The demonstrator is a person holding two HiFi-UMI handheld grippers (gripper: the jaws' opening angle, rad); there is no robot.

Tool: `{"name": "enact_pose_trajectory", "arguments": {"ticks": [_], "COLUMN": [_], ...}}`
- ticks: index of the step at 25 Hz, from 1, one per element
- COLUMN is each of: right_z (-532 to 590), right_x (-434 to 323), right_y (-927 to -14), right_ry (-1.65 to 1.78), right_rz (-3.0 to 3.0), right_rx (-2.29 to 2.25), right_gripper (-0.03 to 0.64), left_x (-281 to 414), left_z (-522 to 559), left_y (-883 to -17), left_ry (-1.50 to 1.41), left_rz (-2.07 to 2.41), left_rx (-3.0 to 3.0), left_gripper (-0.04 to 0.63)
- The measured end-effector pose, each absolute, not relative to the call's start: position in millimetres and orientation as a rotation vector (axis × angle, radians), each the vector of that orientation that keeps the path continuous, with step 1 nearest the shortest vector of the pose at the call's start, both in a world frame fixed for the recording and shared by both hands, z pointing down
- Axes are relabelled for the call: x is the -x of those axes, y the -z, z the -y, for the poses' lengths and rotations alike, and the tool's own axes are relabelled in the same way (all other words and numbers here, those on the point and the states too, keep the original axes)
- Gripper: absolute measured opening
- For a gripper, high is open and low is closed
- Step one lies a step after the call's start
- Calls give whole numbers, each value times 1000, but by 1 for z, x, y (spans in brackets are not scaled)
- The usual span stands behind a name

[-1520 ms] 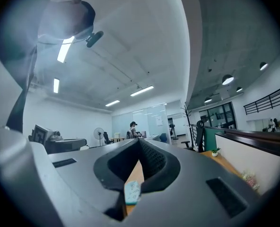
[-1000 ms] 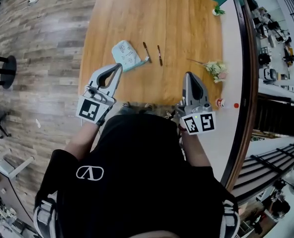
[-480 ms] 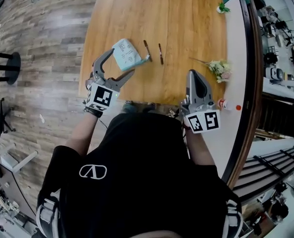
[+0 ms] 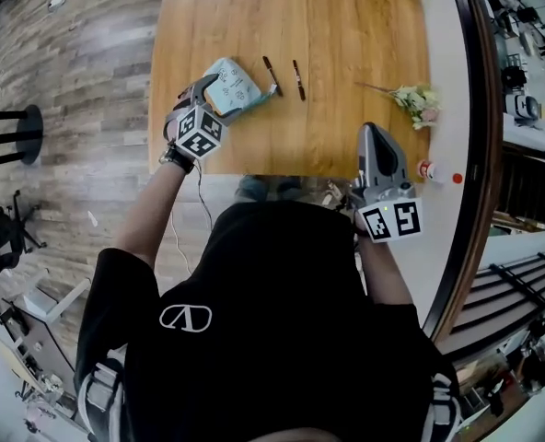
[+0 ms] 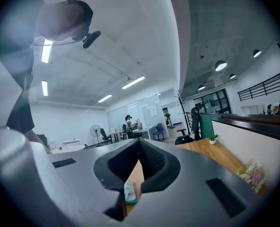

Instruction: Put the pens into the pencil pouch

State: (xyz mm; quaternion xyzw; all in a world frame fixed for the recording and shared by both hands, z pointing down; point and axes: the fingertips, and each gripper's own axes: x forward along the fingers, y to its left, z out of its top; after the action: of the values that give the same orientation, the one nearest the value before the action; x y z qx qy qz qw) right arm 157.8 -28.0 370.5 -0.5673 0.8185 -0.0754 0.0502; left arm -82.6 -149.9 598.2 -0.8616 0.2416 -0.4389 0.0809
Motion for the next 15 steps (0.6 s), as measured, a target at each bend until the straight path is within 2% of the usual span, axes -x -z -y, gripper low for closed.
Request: {"name": "enact_pose_trajectory", "arguments": {"ticks": [15], "right_z": [24], "right_x": [-189], "right_y": [-393], "right_ry": [289], "right_rz": [-2456], "right_rx": [1848], "right_gripper": [-2], "left_x": [59], "left_z": [164], "left_y": [-739], "left_ry": [1699], "left_rz": [-443], "left_rx": [2586], "left_gripper": [385]}}
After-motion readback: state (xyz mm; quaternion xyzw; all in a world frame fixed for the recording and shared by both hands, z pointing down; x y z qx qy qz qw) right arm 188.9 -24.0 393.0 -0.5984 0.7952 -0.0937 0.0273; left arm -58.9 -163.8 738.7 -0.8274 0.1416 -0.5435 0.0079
